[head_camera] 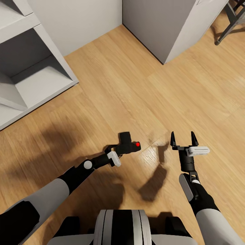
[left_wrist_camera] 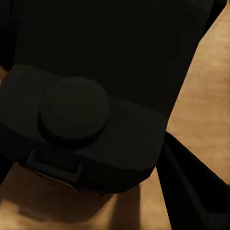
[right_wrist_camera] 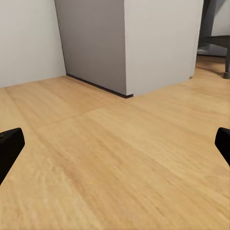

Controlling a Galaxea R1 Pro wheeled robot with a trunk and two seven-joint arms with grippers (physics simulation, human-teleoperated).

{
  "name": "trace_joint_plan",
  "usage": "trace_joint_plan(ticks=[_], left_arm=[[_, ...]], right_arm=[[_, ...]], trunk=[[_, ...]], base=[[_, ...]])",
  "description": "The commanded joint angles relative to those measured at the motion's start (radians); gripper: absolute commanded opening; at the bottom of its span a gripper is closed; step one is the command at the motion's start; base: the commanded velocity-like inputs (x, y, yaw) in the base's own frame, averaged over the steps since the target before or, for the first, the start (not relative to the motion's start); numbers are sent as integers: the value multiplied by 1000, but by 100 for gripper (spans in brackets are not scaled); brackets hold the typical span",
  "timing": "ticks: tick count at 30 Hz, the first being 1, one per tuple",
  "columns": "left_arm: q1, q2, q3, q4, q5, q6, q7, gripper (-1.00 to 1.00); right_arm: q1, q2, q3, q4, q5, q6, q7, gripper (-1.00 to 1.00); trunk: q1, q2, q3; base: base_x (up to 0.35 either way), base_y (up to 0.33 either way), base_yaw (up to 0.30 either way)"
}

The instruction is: Attach the digital camera to the camera tripod in the bedroom.

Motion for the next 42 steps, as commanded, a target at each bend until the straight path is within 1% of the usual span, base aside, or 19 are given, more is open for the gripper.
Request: trace_joint_plan(ticks=[1, 24, 42], left_arm=[[-1, 1, -3, 0, -7, -5, 5, -100], [-1, 2, 1, -1, -7, -5, 5, -100], [-1, 2, 3, -8, -7, -5, 5, -100]], right_arm=[[0, 0, -1, 1, -9, -1, 10, 100], [3, 0, -2, 11, -7, 2, 11, 100], [3, 0, -2, 11, -7, 1, 9, 100]], trunk=[[0, 0, 0], [0, 0, 0], [0, 0, 27]], base=[[0, 0, 0], [0, 0, 0], [0, 0, 0]])
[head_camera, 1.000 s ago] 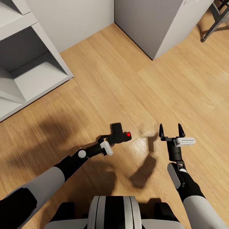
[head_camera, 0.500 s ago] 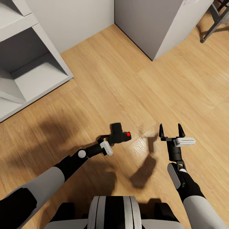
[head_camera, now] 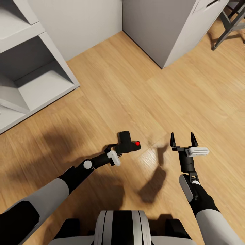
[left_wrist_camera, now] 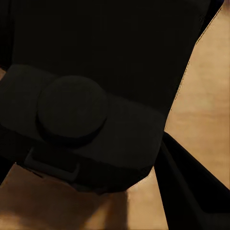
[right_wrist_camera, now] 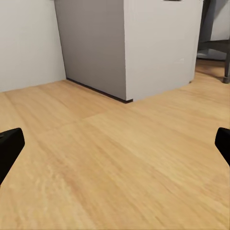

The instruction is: Attach the digital camera to the camera tripod in the bedroom.

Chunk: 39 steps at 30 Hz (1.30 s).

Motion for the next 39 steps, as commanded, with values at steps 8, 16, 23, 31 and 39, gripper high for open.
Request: trace_joint_plan(ticks=[8, 16, 23, 31, 39], left_arm=[[0, 31, -5, -128, -6, 5, 3, -100], [0, 46, 3, -179, 1, 6, 7, -100], [1, 49, 7, -247, 6, 12, 11, -100], [1, 48, 17, -318, 75, 116, 12, -100], [2, 82, 20, -479, 233, 346, 12, -100]], right_arm=[[0, 0, -1, 1, -9, -1, 10, 100], [0, 0, -1, 1, -9, -1, 10, 100], [0, 0, -1, 1, -9, -1, 10, 100], [0, 0, -1, 1, -9, -1, 10, 100], [0, 0, -1, 1, -9, -1, 10, 100]], trunk=[[0, 0, 13], [0, 0, 26], [0, 0, 37], [0, 0, 51], [0, 0, 64]], base=[[0, 0, 0], [0, 0, 0], [0, 0, 0], [0, 0, 0], [0, 0, 0]])
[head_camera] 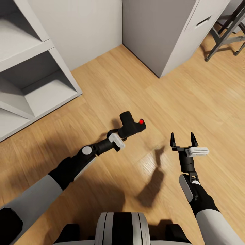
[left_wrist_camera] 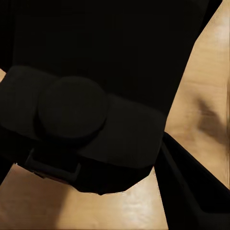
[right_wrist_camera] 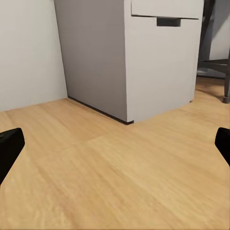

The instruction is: Attach the digital camera to the camera tripod in the bedroom.

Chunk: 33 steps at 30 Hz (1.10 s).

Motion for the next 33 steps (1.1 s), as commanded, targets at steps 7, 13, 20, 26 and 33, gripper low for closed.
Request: trace_joint_plan(ticks=[7, 13, 20, 26, 33], left_arm=[[0, 38, -3, -135, 43, 111, -2, -100], [3, 70, -5, -211, 67, 186, -2, -100], [4, 105, -15, -240, 143, 283, -24, -100], [4, 156, -21, -252, 262, 326, -164, -100], [6, 208, -23, -259, 360, 332, -295, -100]], right_arm=[[0, 0, -1, 1, -9, -1, 10, 100], [0, 0, -1, 1, -10, 0, 10, 100], [0, 0, -2, 1, -10, 0, 10, 100], [0, 0, -2, 1, -10, 0, 10, 100], [0, 0, -1, 1, -11, 0, 10, 100]], trunk=[[0, 0, 11], [0, 0, 21], [0, 0, 32], [0, 0, 41], [0, 0, 51]], base=[[0, 0, 0], [0, 0, 0], [0, 0, 0], [0, 0, 0], [0, 0, 0]])
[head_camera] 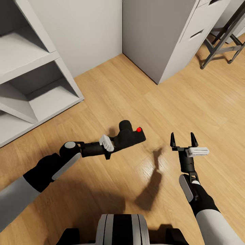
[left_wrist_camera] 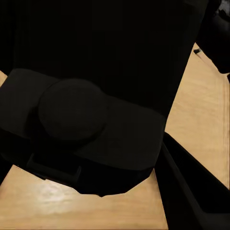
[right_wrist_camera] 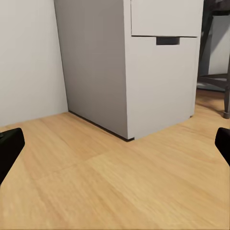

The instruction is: Attach the digital camera to the camera tripod in the bedroom.

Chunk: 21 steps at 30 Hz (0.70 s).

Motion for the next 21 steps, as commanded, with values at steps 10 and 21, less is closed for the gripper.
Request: trace_joint_plan(ticks=[10, 21], left_arm=[[-1, 56, 1, -4, 250, 48, -60, -100], [-1, 82, 1, 16, 277, 52, -80, -100]], right_arm=[[0, 0, -1, 1, -9, -1, 10, 100], [0, 0, -1, 1, -9, -1, 10, 100]], trunk=[[0, 0, 11], [0, 0, 22]], base=[[0, 0, 0], [0, 0, 0]])
